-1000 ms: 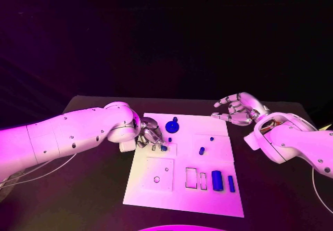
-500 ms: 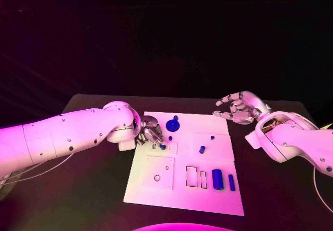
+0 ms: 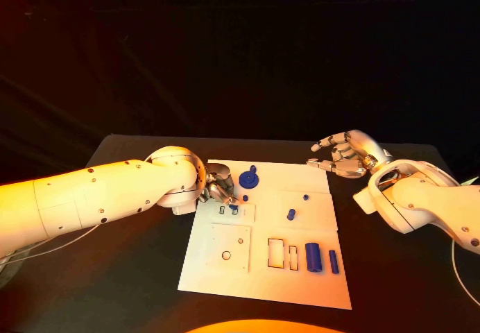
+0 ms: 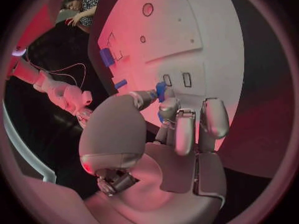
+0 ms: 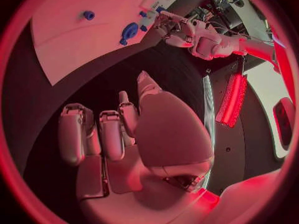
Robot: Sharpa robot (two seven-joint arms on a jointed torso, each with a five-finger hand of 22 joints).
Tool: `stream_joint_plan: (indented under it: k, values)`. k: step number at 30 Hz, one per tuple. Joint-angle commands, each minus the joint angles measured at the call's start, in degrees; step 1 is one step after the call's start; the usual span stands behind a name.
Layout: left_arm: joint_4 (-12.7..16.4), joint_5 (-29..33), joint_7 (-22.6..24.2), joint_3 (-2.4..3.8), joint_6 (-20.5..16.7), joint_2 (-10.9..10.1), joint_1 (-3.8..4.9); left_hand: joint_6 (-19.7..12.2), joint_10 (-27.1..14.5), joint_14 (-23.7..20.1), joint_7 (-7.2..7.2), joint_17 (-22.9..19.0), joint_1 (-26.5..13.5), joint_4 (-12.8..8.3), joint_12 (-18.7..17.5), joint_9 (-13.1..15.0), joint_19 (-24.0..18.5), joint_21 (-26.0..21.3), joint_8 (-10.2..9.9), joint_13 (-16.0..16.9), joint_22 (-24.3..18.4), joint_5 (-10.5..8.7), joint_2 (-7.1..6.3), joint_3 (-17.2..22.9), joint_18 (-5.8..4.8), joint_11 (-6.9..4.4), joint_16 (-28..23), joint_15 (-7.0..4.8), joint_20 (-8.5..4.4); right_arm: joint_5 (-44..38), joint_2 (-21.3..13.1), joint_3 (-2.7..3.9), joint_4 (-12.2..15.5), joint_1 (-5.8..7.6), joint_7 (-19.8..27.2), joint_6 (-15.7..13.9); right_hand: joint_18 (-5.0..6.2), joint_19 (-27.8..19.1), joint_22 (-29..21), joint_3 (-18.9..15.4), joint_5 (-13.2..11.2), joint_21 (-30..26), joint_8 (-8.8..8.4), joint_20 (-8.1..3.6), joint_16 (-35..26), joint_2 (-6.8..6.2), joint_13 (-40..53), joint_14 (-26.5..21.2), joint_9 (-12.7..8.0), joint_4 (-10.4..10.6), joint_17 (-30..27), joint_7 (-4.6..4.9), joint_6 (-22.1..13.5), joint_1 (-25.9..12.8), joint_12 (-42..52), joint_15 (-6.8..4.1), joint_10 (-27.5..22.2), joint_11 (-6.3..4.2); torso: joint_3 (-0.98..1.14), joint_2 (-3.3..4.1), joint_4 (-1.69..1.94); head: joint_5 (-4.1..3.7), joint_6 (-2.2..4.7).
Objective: Assemble the parts on the task board
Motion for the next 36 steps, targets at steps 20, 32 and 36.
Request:
stream_joint_plan:
  k: [20, 32, 36]
  values:
    - [-0.30, -1.86, -0.08, -0.37, 0.57, 0.72, -0.23, 1.07, 1.14, 4.17, -0.14, 9.36, -0.46, -11.61, 0.75, 0.08, 1.00, 0.55, -0.34, 0.77, 0.76, 0.74, -0.86, 12.47, -0.57, -0.18, 0.17, -0.52, -0.03, 0.02, 0.03, 0.02, 0.12, -0.12, 0.51, 0.29, 0.87, 0.04, 9.79, 0.24, 0.36, 0.00, 0.24, -0.14, -0.33, 0.20, 0.75, 3.62, -0.09, 0.05, 6.00, 0.07, -0.40, -0.16, -0.29, -0.51, -0.18, -0.11, 0.00, -0.01, 0.02, 0.07, -0.26]
    - [-0.86, -1.90, -0.16, -0.70, 1.04, 1.11, -0.36, 1.41, 1.57, 4.18, -0.25, 9.35, -0.87, -11.66, 0.94, 0.11, 1.18, 0.67, -0.45, 1.06, 0.98, 1.23, -0.99, 12.77, -0.61, -0.29, 0.17, -0.62, -0.11, 0.02, -0.01, 0.02, 0.19, -0.15, 0.56, 0.43, 0.85, 0.09, 9.83, 0.25, 0.40, 0.07, 0.26, -0.14, -0.33, 0.19, 0.78, 3.63, -0.10, 0.05, 6.01, 0.07, -0.42, -0.17, -0.26, -0.51, -0.14, -0.11, 0.01, 0.01, 0.00, 0.13, -0.42]
    - [-0.97, -1.91, -0.20, -0.78, 1.41, 1.19, -0.43, 1.53, 1.67, 4.18, -0.30, 9.34, -1.03, -11.74, 0.94, 0.14, 1.24, 0.71, -0.50, 1.09, 1.05, 1.52, -1.08, 12.89, -0.62, -0.34, 0.16, -0.66, -0.14, 0.01, -0.04, 0.02, 0.21, -0.16, 0.53, 0.45, 0.85, 0.09, 9.83, 0.25, 0.40, 0.07, 0.26, -0.14, -0.33, 0.19, 0.78, 3.63, -0.10, 0.05, 6.01, 0.07, -0.42, -0.17, -0.26, -0.51, -0.14, -0.11, -0.01, 0.03, 0.01, 0.08, -0.46]
